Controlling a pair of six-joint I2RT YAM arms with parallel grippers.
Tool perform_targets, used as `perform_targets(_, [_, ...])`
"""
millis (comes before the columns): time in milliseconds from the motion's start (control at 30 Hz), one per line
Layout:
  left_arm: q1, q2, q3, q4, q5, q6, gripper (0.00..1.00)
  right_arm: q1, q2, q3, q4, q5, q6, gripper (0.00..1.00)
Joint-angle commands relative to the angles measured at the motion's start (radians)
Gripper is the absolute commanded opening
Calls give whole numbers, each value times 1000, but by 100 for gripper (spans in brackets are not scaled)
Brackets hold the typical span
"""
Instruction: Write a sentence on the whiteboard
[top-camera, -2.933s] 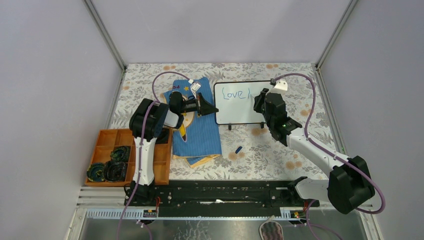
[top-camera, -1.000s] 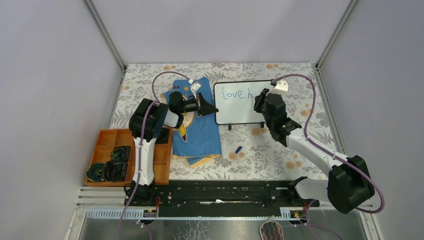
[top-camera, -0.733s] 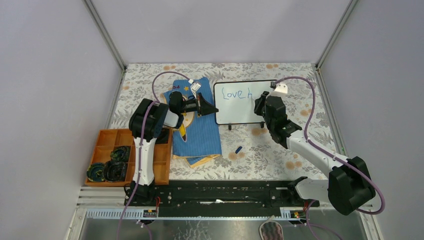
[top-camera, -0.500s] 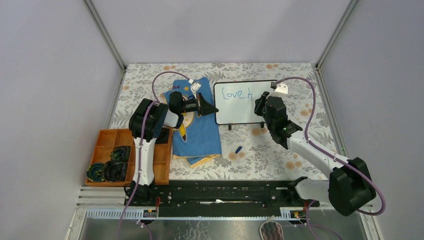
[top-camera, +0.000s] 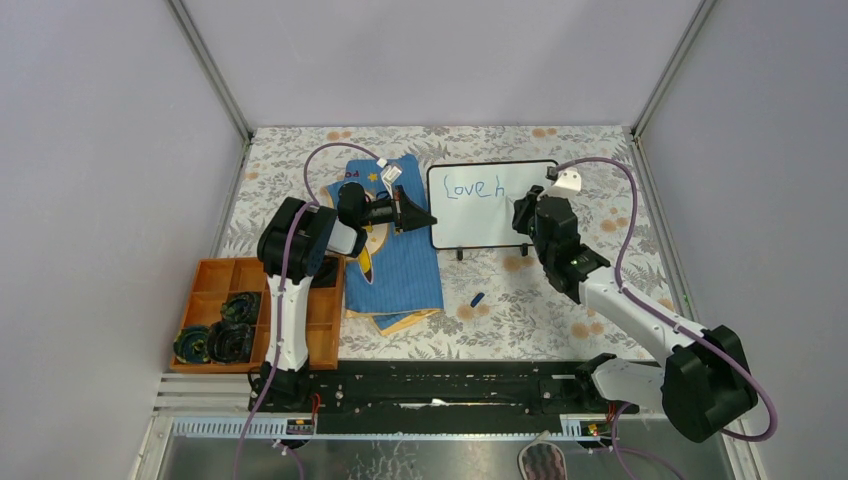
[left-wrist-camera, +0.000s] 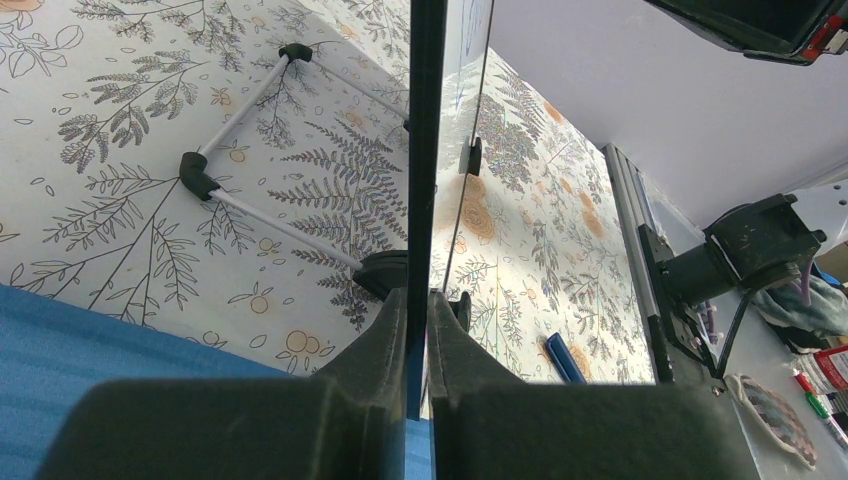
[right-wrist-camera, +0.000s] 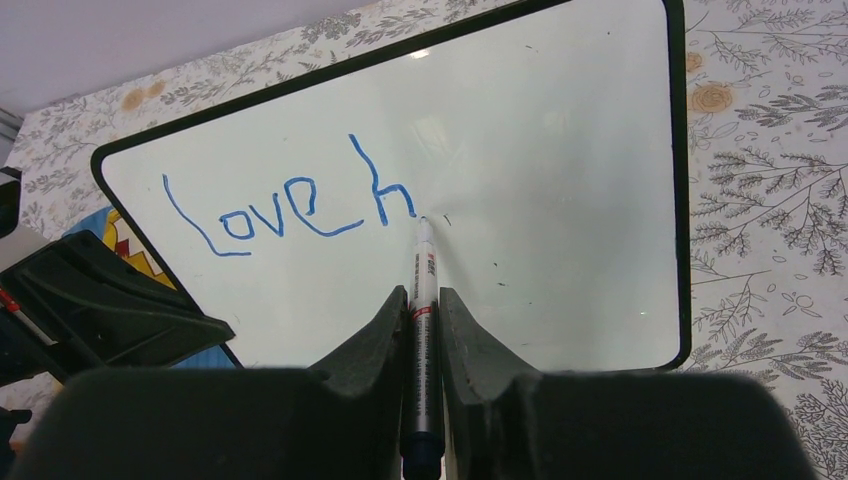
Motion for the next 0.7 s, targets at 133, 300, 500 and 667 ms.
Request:
perform_targets(133, [15,0,-27,-74,-13,42,0,-8,28,56,48,38,-15,0])
perform_targets(300, [15,-1,-28,-75,-13,45,0,-11,36,56,56,64,-18,0])
perform_targets(500, [15,-1,-29,-77,-13,45,0,-19,38,53,59,93,-21,0])
perform_targets(667, [14,-1,-28,-77,-13,46,0,-26,34,61,59,108,-22,0])
